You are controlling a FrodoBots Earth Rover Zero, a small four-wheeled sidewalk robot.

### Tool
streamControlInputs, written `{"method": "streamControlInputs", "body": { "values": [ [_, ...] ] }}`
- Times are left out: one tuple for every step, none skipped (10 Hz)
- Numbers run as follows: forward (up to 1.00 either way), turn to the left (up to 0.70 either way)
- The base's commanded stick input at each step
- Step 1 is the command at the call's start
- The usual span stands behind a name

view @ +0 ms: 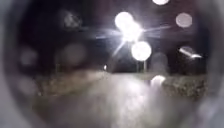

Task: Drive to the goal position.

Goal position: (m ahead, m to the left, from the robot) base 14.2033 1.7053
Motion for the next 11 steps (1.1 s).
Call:
{"method": "streamControlInputs", "body": {
  "values": [
    [1.00,-0.02],
    [1.00,-0.03],
    [1.00,-0.03],
    [1.00,-0.01],
    [1.00,0.00],
    [1.00,0.00],
    [1.00,0.00],
    [1.00,0.00],
    [1.00,0.00],
    [1.00,0.00],
    [1.00,0.00]
  ]
}}
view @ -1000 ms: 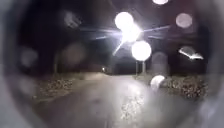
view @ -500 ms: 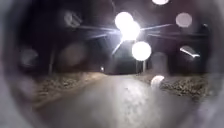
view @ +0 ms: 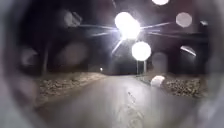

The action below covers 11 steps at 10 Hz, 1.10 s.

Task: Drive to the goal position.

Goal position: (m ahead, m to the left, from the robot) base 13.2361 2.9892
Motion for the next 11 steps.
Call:
{"method": "streamControlInputs", "body": {
  "values": [
    [1.00,-0.01],
    [1.00,-0.01],
    [1.00,-0.02],
    [1.00,-0.02],
    [1.00,-0.02],
    [1.00,-0.03],
    [1.00,-0.03],
    [1.00,-0.03],
    [1.00,-0.03],
    [1.00,-0.03],
    [1.00,-0.04]
  ]
}}
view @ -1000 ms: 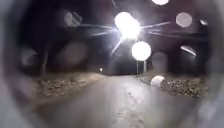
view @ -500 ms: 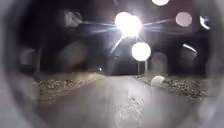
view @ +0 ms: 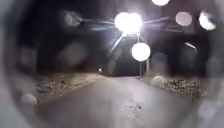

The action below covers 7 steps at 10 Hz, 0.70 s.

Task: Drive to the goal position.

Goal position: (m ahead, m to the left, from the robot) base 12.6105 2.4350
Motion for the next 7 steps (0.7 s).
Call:
{"method": "streamControlInputs", "body": {
  "values": [
    [1.00,-0.04],
    [1.00,-0.03],
    [1.00,-0.02],
    [1.00,-0.02],
    [1.00,-0.02],
    [1.00,-0.02],
    [1.00,-0.02]
  ]
}}
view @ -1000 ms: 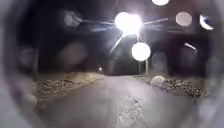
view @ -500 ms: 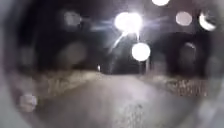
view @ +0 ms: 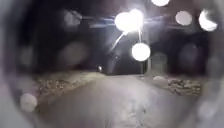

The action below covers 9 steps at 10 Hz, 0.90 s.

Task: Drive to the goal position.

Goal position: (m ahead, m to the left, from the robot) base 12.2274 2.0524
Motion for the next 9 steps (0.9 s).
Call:
{"method": "streamControlInputs", "body": {
  "values": [
    [1.00,-0.02],
    [1.00,-0.02],
    [1.00,-0.02],
    [1.00,-0.02],
    [1.00,-0.02],
    [1.00,-0.02],
    [1.00,-0.01],
    [1.00,-0.01],
    [1.00,0.00]
  ]
}}
